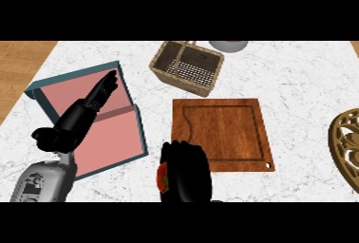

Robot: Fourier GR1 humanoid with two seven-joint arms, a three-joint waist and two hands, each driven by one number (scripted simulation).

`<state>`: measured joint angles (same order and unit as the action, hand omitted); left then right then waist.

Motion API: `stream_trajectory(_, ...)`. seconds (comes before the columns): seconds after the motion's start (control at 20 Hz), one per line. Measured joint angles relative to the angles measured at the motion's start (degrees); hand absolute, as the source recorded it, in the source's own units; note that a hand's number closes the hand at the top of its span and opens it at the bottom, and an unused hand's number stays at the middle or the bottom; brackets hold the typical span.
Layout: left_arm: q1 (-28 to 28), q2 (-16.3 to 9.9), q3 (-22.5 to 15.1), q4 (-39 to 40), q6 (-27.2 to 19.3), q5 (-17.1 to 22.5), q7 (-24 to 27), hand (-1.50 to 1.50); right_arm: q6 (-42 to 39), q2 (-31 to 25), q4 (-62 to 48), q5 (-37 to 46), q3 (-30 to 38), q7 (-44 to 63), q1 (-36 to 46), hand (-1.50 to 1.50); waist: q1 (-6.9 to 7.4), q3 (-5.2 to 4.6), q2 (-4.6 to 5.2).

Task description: Pick the tomato from the cutting board and place it in the basket

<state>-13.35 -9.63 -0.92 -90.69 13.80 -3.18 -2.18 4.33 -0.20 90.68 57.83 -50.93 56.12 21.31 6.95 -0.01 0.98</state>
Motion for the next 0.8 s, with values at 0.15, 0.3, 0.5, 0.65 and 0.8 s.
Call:
stream_trajectory(0.15, -0.5, 0.3, -0.6, 0.6, 0.1, -0.4, 0.1, 0.0, 4.9, 0.0, 2.4, -3.1, -0.1, 2.0, 5.2, 1.5, 0.54, 0.02, -0.13)
stream_trajectory(0.3, -1.0, 0.3, -0.6, 1.2, 0.2, -0.3, 0.1, 0.0, 9.8, -0.1, 4.6, -4.4, 0.4, 2.7, 10.8, 1.5, 0.8, -0.03, -0.46)
stream_trajectory(0.5, -1.2, 0.5, -0.6, 1.9, 0.1, -0.5, -0.1, 0.0, 13.6, -0.2, 6.0, -5.2, 2.1, 4.5, 18.4, 1.5, 0.71, -0.17, -0.97)
stream_trajectory(0.65, -1.5, 0.5, -0.4, 2.5, -0.2, -0.7, 0.1, 0.0, 15.0, -0.3, 5.9, -6.2, 4.0, 6.0, 23.9, 1.5, 0.29, -0.27, -1.18)
stream_trajectory(0.8, -1.5, 0.7, -0.4, 3.0, -0.5, -0.9, 0.1, 0.0, 15.6, -0.4, 4.1, -6.9, 5.9, 7.8, 29.0, 1.5, 0.0, -0.36, -1.4)
